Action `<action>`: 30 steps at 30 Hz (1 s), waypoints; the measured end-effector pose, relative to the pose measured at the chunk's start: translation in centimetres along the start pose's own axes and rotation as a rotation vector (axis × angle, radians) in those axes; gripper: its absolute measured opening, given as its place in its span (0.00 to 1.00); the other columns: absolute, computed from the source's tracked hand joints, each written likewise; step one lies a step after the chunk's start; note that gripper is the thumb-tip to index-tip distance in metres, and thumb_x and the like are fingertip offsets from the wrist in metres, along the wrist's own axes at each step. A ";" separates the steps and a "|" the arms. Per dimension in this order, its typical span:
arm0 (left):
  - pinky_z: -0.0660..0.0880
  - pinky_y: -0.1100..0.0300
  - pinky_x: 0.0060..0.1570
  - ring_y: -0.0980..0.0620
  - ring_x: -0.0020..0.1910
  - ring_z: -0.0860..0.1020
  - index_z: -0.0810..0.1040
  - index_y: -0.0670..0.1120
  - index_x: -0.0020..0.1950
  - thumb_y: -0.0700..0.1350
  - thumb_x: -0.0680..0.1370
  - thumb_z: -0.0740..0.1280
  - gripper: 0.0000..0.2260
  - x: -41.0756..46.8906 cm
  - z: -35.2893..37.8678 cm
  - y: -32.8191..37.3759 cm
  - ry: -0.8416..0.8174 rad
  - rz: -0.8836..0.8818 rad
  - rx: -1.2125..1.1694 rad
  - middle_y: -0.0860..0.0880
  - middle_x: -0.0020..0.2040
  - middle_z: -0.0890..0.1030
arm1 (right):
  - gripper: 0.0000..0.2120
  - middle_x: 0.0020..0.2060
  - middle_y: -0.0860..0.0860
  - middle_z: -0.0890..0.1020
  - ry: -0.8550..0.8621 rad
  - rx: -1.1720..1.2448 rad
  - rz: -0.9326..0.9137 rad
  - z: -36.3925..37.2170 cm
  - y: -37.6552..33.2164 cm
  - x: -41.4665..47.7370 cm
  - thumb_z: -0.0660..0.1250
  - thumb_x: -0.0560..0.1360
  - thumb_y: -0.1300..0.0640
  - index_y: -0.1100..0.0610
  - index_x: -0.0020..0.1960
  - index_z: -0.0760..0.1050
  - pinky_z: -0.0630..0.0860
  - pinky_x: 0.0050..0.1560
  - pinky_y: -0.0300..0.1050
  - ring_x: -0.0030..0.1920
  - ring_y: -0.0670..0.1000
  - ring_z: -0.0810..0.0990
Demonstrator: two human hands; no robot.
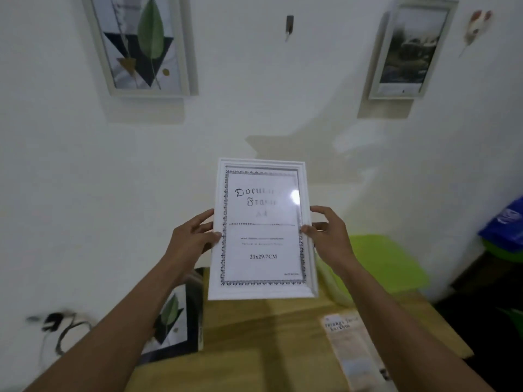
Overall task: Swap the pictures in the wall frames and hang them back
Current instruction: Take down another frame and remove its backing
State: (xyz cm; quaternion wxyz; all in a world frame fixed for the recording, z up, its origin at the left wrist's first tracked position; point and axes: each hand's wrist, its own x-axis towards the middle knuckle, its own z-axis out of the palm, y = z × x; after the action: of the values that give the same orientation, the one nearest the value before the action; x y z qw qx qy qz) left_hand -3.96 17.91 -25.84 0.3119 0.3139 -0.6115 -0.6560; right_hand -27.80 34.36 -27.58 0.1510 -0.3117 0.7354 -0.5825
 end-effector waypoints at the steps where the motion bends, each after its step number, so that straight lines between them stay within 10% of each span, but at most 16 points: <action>1: 0.78 0.49 0.56 0.48 0.53 0.83 0.74 0.52 0.68 0.27 0.74 0.66 0.28 -0.7 -0.4 -1.3 -0.029 -0.049 0.003 0.49 0.55 0.84 | 0.20 0.46 0.53 0.85 -0.009 0.002 0.030 0.4 1.2 -0.9 0.73 0.73 0.59 0.41 0.60 0.74 0.80 0.53 0.58 0.48 0.50 0.84; 9: 0.81 0.56 0.49 0.49 0.52 0.83 0.73 0.43 0.69 0.33 0.74 0.69 0.23 -3.3 -1.3 -9.7 0.044 -0.234 -0.027 0.47 0.57 0.83 | 0.20 0.44 0.59 0.85 -0.074 0.043 0.273 3.8 11.4 -3.6 0.73 0.73 0.65 0.51 0.61 0.76 0.81 0.51 0.59 0.47 0.58 0.84; 15: 0.80 0.49 0.52 0.49 0.54 0.83 0.68 0.56 0.73 0.29 0.73 0.68 0.34 -4.6 -0.7 -13.1 -0.063 -0.318 0.127 0.50 0.59 0.83 | 0.17 0.45 0.60 0.84 -0.150 0.025 0.435 6.3 17.1 -4.7 0.70 0.75 0.65 0.54 0.63 0.74 0.76 0.38 0.45 0.39 0.52 0.82; 22: 0.80 0.63 0.42 0.60 0.48 0.83 0.73 0.60 0.65 0.31 0.72 0.69 0.30 -5.6 2.7 -13.4 -0.059 -0.138 0.403 0.63 0.49 0.83 | 0.25 0.66 0.46 0.74 -0.374 0.078 0.376 10.7 14.6 -4.3 0.65 0.78 0.42 0.46 0.73 0.68 0.74 0.63 0.52 0.64 0.47 0.73; 25: 0.78 0.70 0.42 0.67 0.48 0.81 0.76 0.59 0.64 0.34 0.70 0.72 0.28 -5.9 4.3 -13.5 -0.078 -0.062 0.510 0.67 0.49 0.81 | 0.30 0.65 0.47 0.77 -0.447 0.194 0.428 11.4 11.8 -4.2 0.66 0.75 0.36 0.39 0.74 0.62 0.80 0.56 0.59 0.62 0.49 0.77; 30: 0.73 0.76 0.48 0.71 0.53 0.77 0.75 0.55 0.67 0.38 0.69 0.75 0.28 -6.6 6.9 -14.0 -0.103 0.030 0.545 0.65 0.56 0.79 | 0.30 0.51 0.52 0.80 -0.359 0.307 0.404 9.9 11.2 -3.8 0.66 0.78 0.56 0.38 0.75 0.59 0.81 0.38 0.44 0.46 0.49 0.81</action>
State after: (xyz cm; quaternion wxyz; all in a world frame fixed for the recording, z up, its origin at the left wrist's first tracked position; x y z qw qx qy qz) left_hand -5.83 28.13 -39.22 0.1939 0.3432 -0.7852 -0.4776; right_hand -22.33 30.64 -41.46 0.4366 -0.2306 0.6475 -0.5804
